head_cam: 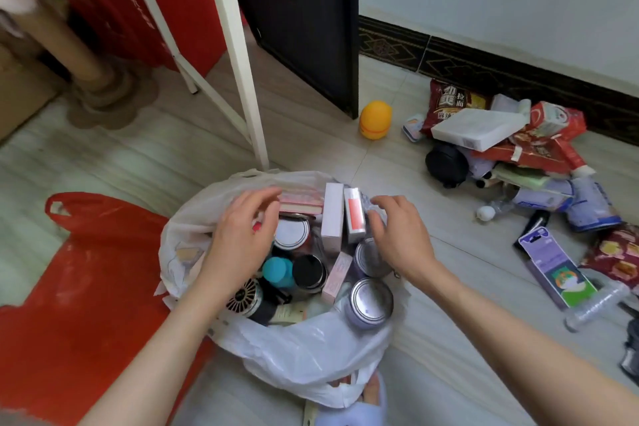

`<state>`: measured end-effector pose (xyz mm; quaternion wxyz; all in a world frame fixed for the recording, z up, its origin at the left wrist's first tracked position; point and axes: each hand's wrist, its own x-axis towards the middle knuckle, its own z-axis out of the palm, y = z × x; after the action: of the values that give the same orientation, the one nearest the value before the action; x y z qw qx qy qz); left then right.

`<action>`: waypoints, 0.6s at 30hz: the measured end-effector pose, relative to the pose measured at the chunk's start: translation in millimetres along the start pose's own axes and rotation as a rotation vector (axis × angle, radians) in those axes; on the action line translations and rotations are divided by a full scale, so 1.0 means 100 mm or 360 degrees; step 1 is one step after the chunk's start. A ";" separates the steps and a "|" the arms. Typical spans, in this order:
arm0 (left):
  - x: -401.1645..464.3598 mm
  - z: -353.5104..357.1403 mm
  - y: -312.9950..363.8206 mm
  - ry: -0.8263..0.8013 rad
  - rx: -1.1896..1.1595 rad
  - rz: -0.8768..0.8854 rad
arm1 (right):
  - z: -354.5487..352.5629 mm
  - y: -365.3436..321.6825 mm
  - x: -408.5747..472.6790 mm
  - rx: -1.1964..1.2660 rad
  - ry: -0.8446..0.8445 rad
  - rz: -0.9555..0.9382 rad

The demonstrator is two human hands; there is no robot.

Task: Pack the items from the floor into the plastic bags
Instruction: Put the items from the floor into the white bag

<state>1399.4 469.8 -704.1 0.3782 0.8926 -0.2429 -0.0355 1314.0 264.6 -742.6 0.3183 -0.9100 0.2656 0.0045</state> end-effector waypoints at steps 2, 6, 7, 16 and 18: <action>0.41 0.06 -0.27 -0.0078 0.0211 -0.0042 | 0.05 -0.04 0.31 0.0000 -0.0138 0.0121; 0.88 0.17 -0.81 -0.0430 0.0758 -0.0360 | 0.11 -0.04 0.55 0.0092 -0.0325 0.0252; 0.92 0.17 -0.90 -0.0544 0.0892 -0.0420 | 0.12 -0.04 0.57 0.0152 -0.0330 0.0261; 1.01 0.15 -0.93 -0.0153 0.0644 -0.0378 | 0.09 0.22 0.58 0.0148 -0.0392 0.0364; 1.02 0.04 -0.86 0.0012 0.0618 -0.0249 | 0.06 0.24 0.59 0.0116 -0.0296 0.0369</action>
<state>1523.0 471.8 -754.6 0.1960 0.9650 -0.1737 -0.0139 1353.9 223.8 -771.9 0.3716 -0.8568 0.3384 0.1158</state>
